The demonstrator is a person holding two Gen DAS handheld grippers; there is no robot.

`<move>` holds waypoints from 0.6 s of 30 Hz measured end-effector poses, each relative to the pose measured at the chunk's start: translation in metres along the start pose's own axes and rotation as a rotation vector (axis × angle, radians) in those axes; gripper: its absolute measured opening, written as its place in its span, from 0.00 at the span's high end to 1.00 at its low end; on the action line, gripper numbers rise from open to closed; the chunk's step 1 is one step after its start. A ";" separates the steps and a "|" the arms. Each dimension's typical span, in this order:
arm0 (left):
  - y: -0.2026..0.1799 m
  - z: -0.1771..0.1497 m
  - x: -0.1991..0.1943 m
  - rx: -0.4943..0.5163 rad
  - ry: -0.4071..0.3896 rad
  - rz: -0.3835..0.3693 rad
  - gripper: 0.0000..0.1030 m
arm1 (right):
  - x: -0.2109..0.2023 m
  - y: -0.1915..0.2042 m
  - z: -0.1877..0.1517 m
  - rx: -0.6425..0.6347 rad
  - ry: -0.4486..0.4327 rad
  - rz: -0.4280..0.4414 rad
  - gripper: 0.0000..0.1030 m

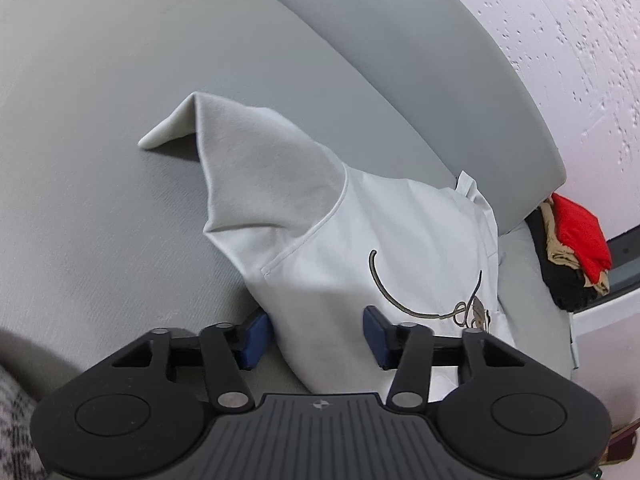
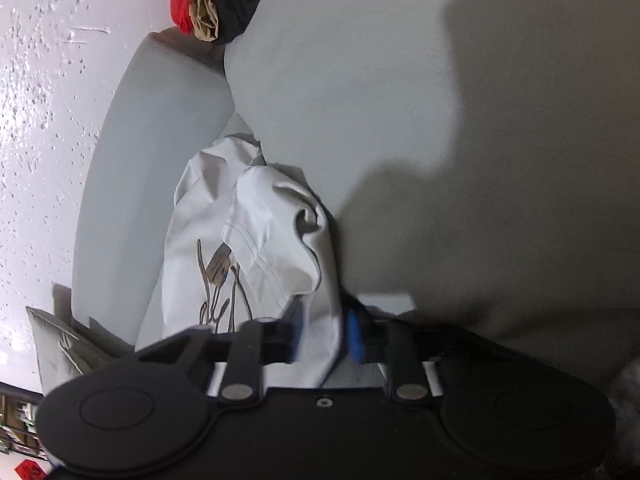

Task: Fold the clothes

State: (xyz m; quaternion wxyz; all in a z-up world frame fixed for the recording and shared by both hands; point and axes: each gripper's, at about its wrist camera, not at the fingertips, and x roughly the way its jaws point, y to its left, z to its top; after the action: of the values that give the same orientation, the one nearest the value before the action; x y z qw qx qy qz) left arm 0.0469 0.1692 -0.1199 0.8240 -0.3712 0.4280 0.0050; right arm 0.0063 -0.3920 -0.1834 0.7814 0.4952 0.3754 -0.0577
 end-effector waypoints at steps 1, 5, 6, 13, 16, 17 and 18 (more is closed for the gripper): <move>0.001 -0.001 0.001 -0.009 0.022 -0.009 0.94 | 0.003 -0.002 0.000 0.003 0.002 -0.003 0.94; 0.007 -0.004 0.007 -0.058 0.064 -0.038 0.85 | -0.001 0.001 -0.002 0.002 0.028 0.022 0.92; 0.007 -0.003 0.010 -0.065 0.064 -0.039 0.78 | 0.000 -0.001 -0.002 0.001 0.031 0.025 0.90; 0.001 0.003 0.032 -0.041 0.039 -0.030 0.74 | 0.014 -0.006 0.001 0.007 -0.016 0.049 0.91; 0.002 0.004 0.036 -0.051 0.039 -0.023 0.80 | 0.019 -0.006 0.001 -0.014 -0.033 0.049 0.92; 0.002 0.004 0.036 -0.054 0.042 -0.006 0.95 | 0.019 -0.004 0.000 -0.025 -0.034 0.038 0.94; 0.002 0.003 0.035 -0.052 0.051 0.008 0.94 | 0.018 -0.001 0.000 -0.035 -0.034 0.028 0.96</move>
State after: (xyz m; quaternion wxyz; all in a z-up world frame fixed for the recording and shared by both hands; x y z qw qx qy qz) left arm 0.0705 0.1611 -0.1449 0.8030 -0.3905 0.4501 0.0100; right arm 0.0187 -0.3871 -0.1961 0.7969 0.4856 0.3560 -0.0484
